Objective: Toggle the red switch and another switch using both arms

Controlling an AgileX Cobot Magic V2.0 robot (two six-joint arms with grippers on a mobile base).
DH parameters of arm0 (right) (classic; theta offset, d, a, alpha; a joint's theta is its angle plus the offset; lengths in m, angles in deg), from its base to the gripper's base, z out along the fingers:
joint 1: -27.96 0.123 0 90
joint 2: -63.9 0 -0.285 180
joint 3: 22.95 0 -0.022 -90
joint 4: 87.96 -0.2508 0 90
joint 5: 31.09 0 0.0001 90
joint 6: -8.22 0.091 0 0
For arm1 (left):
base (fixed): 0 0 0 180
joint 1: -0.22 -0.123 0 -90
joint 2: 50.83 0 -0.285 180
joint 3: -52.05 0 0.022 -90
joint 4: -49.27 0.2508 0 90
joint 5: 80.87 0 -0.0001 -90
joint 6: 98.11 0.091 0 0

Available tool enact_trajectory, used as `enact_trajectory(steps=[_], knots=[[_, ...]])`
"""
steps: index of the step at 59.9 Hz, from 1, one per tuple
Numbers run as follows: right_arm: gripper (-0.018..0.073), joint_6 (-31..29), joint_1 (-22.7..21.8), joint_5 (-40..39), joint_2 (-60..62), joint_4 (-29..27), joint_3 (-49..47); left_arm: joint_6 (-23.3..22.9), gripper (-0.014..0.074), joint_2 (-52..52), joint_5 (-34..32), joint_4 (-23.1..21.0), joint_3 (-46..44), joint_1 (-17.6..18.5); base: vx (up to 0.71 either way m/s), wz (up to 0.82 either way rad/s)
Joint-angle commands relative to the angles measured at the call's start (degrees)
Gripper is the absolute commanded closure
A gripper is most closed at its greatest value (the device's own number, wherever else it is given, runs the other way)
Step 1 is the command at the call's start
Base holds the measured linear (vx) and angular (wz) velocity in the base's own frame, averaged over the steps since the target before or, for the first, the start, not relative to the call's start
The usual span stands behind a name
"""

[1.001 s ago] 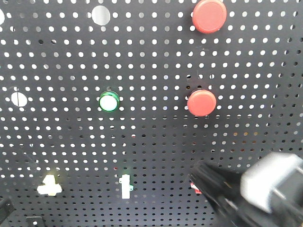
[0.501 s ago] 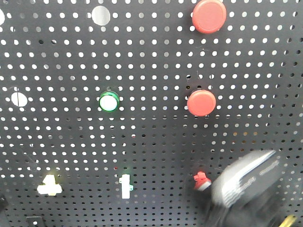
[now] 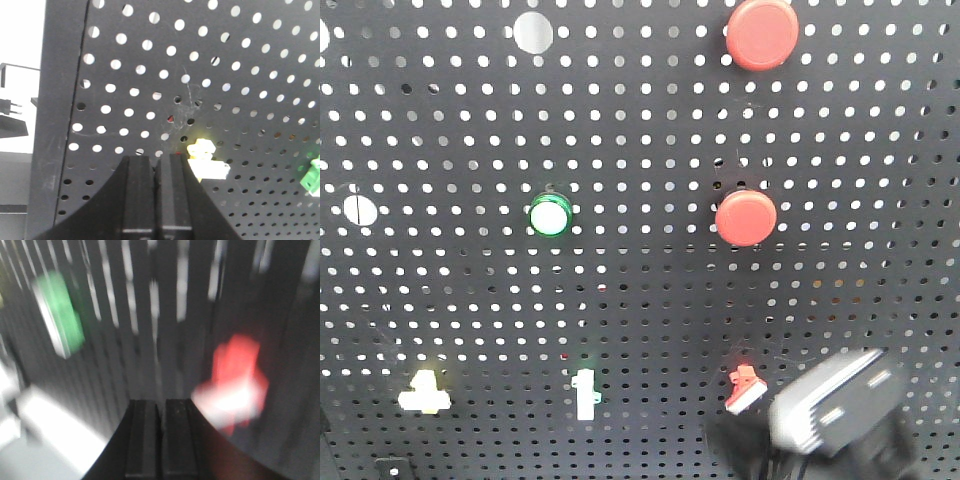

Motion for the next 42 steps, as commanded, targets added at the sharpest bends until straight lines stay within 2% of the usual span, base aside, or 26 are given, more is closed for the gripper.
enact_trajectory(steps=[1,42], knots=[[0.0566,-0.25,-0.02,-7.5,1.29,-0.07,-1.95,-0.03,0.0594,0.02,-2.31,0.74,-1.61,0.39,0.0,0.0],[0.0566,-0.25,-0.02,-6.5,1.21,-0.07,-1.95,0.22,0.0594,1.06,-3.23,0.74,0.5,0.39,0.0,0.0]])
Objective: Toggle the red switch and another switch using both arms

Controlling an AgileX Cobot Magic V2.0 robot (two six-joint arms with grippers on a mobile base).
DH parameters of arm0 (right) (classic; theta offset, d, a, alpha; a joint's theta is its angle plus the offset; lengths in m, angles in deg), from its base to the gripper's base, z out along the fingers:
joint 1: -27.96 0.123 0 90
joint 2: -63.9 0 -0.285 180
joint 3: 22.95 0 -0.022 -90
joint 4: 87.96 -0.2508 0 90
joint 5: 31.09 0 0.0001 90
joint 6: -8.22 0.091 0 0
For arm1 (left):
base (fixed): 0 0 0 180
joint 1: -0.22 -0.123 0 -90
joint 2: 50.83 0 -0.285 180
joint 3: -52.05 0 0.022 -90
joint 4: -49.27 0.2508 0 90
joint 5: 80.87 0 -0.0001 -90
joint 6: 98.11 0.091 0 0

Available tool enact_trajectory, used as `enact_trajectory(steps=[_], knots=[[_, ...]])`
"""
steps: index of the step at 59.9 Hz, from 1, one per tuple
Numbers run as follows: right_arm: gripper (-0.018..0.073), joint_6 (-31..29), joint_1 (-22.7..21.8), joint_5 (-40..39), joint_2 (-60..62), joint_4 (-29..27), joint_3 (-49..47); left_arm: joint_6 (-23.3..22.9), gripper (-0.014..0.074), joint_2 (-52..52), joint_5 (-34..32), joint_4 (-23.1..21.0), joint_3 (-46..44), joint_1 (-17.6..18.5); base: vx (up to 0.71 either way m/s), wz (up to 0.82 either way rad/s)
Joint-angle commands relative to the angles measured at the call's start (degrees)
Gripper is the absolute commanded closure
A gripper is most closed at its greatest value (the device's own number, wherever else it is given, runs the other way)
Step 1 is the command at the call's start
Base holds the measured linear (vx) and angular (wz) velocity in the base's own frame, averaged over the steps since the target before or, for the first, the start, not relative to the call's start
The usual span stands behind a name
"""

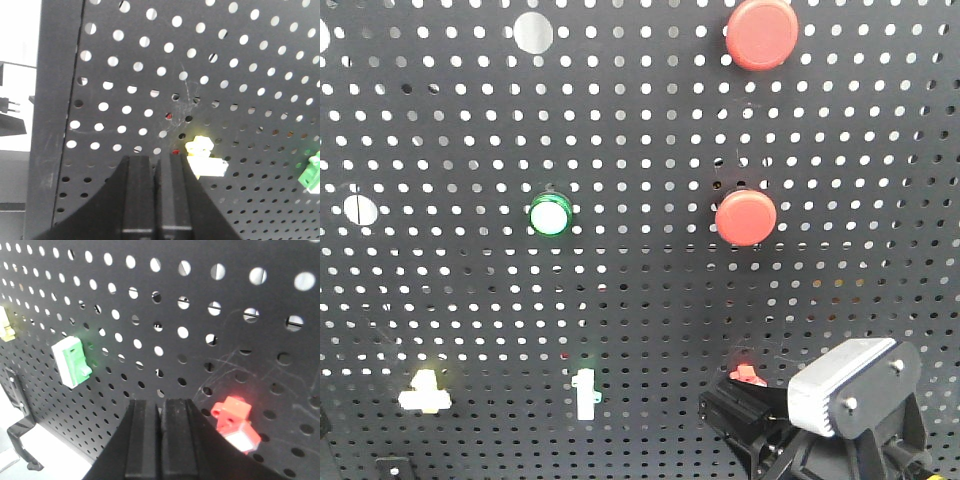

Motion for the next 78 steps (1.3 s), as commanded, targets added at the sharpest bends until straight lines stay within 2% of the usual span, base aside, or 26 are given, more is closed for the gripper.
enact_trajectory(steps=[1,5,9,12,21,25,30,37,41,45,49,54,57,78], knots=[[0.0566,-0.25,-0.02,-4.74,1.21,-0.07,-1.91,0.17,0.0594,1.16,-3.19,0.74,-0.08,0.39,0.0,0.0],[0.0566,-0.25,-0.02,-4.74,1.21,-0.07,-1.91,0.05,0.0594,2.73,-2.89,3.02,1.6,0.34,0.0,0.0],[0.0566,-0.25,-0.02,-4.74,1.21,-0.07,-1.91,-1.2,0.0594,4.69,-2.8,10.04,3.61,-0.73,0.0,0.0],[0.0566,-0.25,-0.02,-4.74,1.21,-0.07,-1.91,-4.27,0.0594,6.55,-2.68,14.62,4.97,-2.16,0.0,0.0],[0.0566,-0.25,-0.02,-4.74,1.21,-0.07,-1.91,-20.62,0.0594,12.91,-0.41,28.5,7.65,-9.98,0.0,0.0],[0.0566,-0.25,-0.02,-4.74,1.21,-0.07,-1.91,-24.11,0.0594,16.67,0.85,33.09,9.58,-14.16,0.0,0.0],[0.0566,-0.25,-0.02,-4.74,1.21,-0.07,-1.91,-24.62,0.0594,21.38,2.01,35.45,13.09,-19.38,0.0,0.0],[0.0566,-0.25,-0.02,-4.68,1.21,-0.07,-1.91,-24.76,0.0594,29.13,4.4,38.86,19.71,-23.96,0.0,0.0],[0.0566,-0.25,-0.02,-4.68,1.21,-0.07,-1.91,-26.34,0.0594,33.75,6.35,43.54,22.95,-25.41,0.0,0.0],[0.0566,-0.25,-0.02,-4.68,1.21,-0.07,-1.91,-29.05,0.0594,38.21,15.72,49.28,22.59,-26.03,0.0,0.0],[0.0566,-0.25,-0.02,-4.79,1.1,-0.07,-1.91,-32.13,0.0594,40.17,19.61,54.2,22.64,-26.52,0.0,0.0],[0.0566,-0.25,-0.02,-4.7,1.01,-0.07,-1.86,-37.94,0.0594,39.19,22.43,56.3,22.64,-26.74,0.0,0.0],[0.0566,-0.25,-0.02,-4.7,0.95,-0.07,-1.86,-39.26,0.0594,39.25,22.64,56.18,22.64,-26.74,0.0,0.0],[0.0566,-0.25,-0.02,-4.7,0.82,-0.07,-1.86,-39.66,0.0594,39.2,23.03,55.73,22.64,-26.74,0.0,0.0]])
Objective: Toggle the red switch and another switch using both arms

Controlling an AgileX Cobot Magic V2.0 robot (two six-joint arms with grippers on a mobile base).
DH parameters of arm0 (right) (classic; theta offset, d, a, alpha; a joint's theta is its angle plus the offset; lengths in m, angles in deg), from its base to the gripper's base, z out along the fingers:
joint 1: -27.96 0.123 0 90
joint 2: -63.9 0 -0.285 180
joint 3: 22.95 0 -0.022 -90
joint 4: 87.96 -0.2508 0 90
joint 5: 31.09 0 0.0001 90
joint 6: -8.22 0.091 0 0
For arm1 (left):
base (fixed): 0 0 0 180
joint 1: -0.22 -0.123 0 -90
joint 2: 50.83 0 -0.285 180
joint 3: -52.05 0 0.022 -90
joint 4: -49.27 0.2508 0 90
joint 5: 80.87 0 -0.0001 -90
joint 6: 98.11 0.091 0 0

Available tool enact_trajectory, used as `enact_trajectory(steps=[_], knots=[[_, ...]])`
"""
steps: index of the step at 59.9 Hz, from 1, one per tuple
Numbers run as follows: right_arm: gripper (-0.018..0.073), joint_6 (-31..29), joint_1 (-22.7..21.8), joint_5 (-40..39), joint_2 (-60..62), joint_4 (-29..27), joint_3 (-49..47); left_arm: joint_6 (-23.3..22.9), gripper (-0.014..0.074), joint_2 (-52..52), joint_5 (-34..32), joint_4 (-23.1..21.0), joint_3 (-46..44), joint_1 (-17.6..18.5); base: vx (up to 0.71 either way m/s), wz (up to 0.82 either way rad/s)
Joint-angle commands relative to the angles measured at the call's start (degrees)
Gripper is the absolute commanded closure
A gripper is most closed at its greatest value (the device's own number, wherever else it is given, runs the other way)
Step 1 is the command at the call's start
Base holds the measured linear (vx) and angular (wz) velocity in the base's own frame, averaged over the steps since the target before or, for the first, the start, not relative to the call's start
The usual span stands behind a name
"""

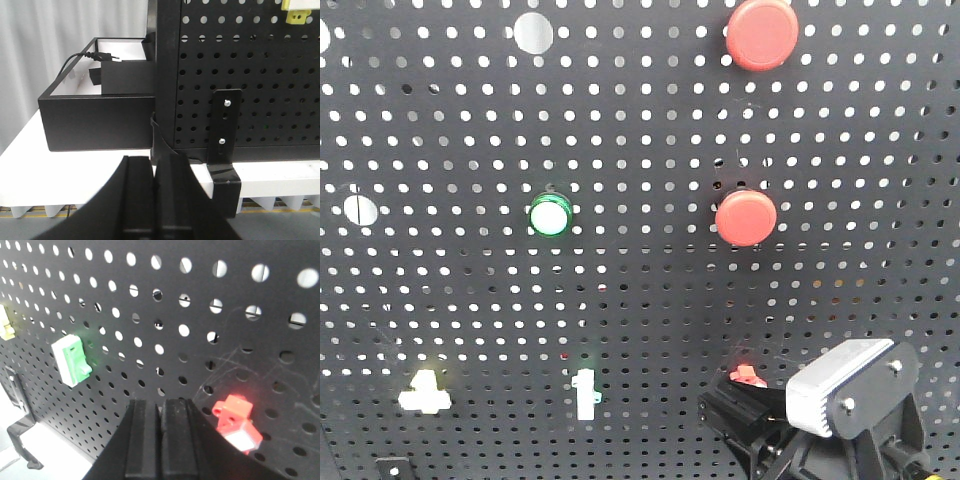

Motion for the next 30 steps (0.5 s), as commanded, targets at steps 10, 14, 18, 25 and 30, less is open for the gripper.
enact_trajectory(steps=[10,14,18,25,30], knots=[[0.0566,-0.25,-0.02,-4.74,1.0,-0.07,-1.86,-0.61,0.0594,0.53,-3.7,0.13,1.18,0.05,0.0,0.0],[0.0566,-0.25,-0.02,-4.74,1.0,-0.07,-1.86,-0.61,0.0594,0.53,-3.7,0.13,1.18,0.05,0.0,0.0],[0.0566,-0.25,-0.02,-4.74,1.0,-0.07,-1.86,-0.61,0.0594,0.53,-3.7,0.13,1.18,0.05,0.0,0.0],[0.0566,-0.25,-0.02,-4.74,1.0,-0.07,-1.86,-0.61,0.0594,0.53,-3.7,0.13,1.18,0.05,0.0,0.0],[0.0566,-4.21,-0.46,-3.37,1.55,1.13,-1.79,-0.61,0.0594,0.53,-3.7,0.13,1.18,0.05,0.0,0.0]])
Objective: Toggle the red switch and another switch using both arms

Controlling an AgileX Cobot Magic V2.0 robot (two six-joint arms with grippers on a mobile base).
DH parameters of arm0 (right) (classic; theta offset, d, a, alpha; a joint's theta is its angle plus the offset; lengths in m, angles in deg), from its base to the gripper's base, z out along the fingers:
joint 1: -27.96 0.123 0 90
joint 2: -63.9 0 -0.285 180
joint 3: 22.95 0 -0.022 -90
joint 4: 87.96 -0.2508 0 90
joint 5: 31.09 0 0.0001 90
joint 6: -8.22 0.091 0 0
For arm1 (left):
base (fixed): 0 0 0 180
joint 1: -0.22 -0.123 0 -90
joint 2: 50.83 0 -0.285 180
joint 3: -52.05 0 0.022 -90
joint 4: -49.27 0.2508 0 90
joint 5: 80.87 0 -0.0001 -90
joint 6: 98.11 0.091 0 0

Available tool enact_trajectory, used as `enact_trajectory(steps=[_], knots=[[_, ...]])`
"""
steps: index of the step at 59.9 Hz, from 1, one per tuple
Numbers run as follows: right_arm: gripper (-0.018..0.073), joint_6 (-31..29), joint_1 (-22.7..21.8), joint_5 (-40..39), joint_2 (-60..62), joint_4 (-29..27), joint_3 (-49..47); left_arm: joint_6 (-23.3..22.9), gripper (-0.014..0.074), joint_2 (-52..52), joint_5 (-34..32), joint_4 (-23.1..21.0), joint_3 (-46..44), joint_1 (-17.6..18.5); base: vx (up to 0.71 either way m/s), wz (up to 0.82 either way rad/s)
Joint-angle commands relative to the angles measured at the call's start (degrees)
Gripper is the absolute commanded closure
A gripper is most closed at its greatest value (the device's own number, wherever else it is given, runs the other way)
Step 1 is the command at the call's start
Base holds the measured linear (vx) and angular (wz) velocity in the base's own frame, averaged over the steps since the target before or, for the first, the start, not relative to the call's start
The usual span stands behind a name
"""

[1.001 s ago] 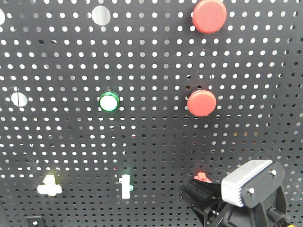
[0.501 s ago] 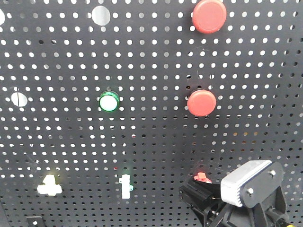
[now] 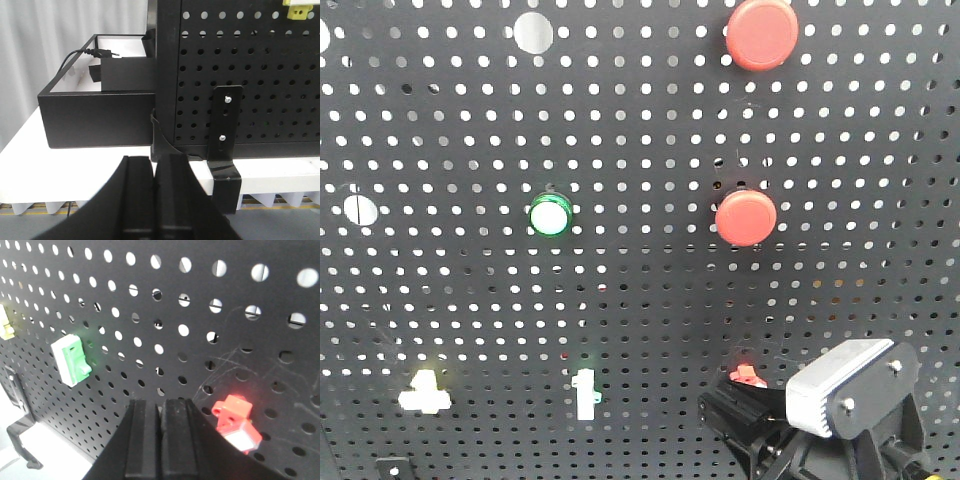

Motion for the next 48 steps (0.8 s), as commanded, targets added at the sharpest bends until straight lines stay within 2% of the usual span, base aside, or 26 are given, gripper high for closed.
enact_trajectory(steps=[1,7,13,17,22,23,29,41,48], knots=[[0.0566,-3.94,-0.71,-3.42,1.89,0.88,-1.7,-0.56,0.0594,0.53,-4.29,-0.02,1.18,0.05,0.0,0.0],[0.0566,-9.07,-2.03,-0.9,5.94,0.48,-1.69,-0.56,0.0594,0.53,-4.29,-0.02,1.18,0.05,0.0,0.0],[0.0566,-9.68,-3.7,1.32,12.0,0.35,-1.69,-0.56,0.0594,0.53,-4.29,-0.02,1.18,0.05,0.0,0.0],[0.0566,-9.68,-6.84,5.09,17.8,0.33,-1.69,-0.56,0.0594,0.53,-4.29,-0.02,1.18,0.05,0.0,0.0],[0.0566,-9.68,-12.4,10.05,25.12,0.33,-0.42,-0.56,0.0594,0.53,-4.29,-0.02,1.18,0.05,0.0,0.0],[0.0566,-9.47,-23.62,11.18,36.63,0.27,7.62,-0.56,0.0594,0.53,-4.29,-0.02,1.18,0.05,0.0,0.0],[0.0566,-8.61,-29.37,11.68,45.23,0.15,14.95,-0.56,0.0594,0.53,-4.29,-0.02,1.18,0.05,0.0,0.0],[0.0566,-8.31,-34.19,14.65,60.48,0.15,28.3,-0.56,0.0594,0.53,-4.29,-0.02,1.18,0.05,0.0,0.0],[0.0566,-7.41,-34.96,12.02,65.58,0.09,36.64,-0.56,0.0594,0.53,-4.29,-0.02,1.18,0.05,0.0,0.0]])
